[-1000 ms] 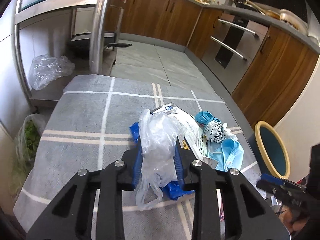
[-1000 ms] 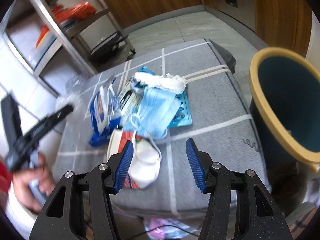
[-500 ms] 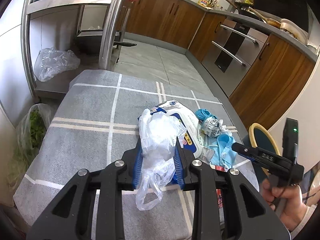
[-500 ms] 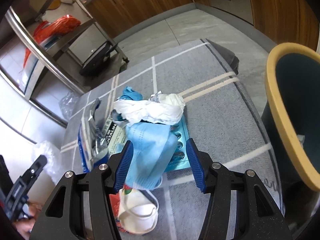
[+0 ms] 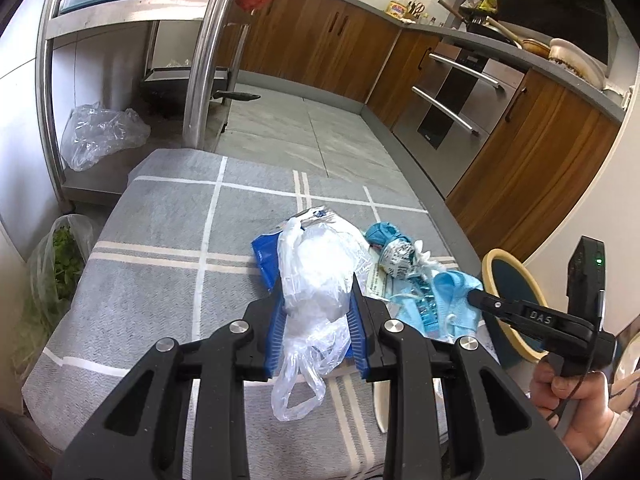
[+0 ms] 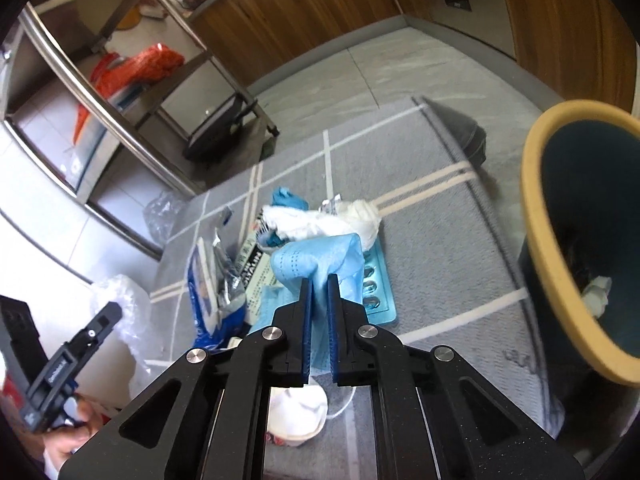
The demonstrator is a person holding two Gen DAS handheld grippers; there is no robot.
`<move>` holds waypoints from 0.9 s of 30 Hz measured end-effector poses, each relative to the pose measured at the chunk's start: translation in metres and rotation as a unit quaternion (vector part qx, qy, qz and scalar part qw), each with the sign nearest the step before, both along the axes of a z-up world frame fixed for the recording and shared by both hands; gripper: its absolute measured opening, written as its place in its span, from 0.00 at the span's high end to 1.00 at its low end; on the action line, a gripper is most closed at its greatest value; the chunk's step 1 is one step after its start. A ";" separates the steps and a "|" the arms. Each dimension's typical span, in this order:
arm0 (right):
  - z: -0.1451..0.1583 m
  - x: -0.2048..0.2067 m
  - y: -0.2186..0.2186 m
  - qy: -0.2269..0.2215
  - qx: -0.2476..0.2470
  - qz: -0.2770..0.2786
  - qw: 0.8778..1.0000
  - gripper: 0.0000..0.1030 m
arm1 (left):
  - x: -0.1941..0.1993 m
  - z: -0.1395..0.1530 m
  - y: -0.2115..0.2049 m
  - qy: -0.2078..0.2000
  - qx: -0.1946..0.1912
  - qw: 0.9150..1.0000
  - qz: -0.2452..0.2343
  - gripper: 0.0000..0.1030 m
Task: Collect trash
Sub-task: 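Grasp the clear plastic bag with the left gripper while the right gripper grasps the blue mask, then carry the clear bag and blue mask over the bin and open both grippers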
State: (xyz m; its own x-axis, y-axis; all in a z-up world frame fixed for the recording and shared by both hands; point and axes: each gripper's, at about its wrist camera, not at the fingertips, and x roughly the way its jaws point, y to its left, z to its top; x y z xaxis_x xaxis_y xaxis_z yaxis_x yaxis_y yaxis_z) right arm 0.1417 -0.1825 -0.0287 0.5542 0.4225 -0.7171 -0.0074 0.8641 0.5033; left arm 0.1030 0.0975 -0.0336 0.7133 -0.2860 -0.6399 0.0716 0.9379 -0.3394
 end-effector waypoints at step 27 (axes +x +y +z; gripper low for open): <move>0.078 -0.078 -0.100 -0.084 -0.035 -0.081 0.993 0.92 | -0.005 0.046 -0.126 -0.032 -0.036 0.993 -0.111 0.74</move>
State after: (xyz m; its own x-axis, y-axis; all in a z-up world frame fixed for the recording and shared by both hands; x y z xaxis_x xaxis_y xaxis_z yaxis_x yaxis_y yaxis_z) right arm 0.0634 -0.2826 0.0497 0.7256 0.2703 -0.6328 0.0562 0.8932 0.4460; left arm 0.0983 -0.0289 0.0129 0.6665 -0.4843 -0.5667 0.2976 0.8699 -0.3934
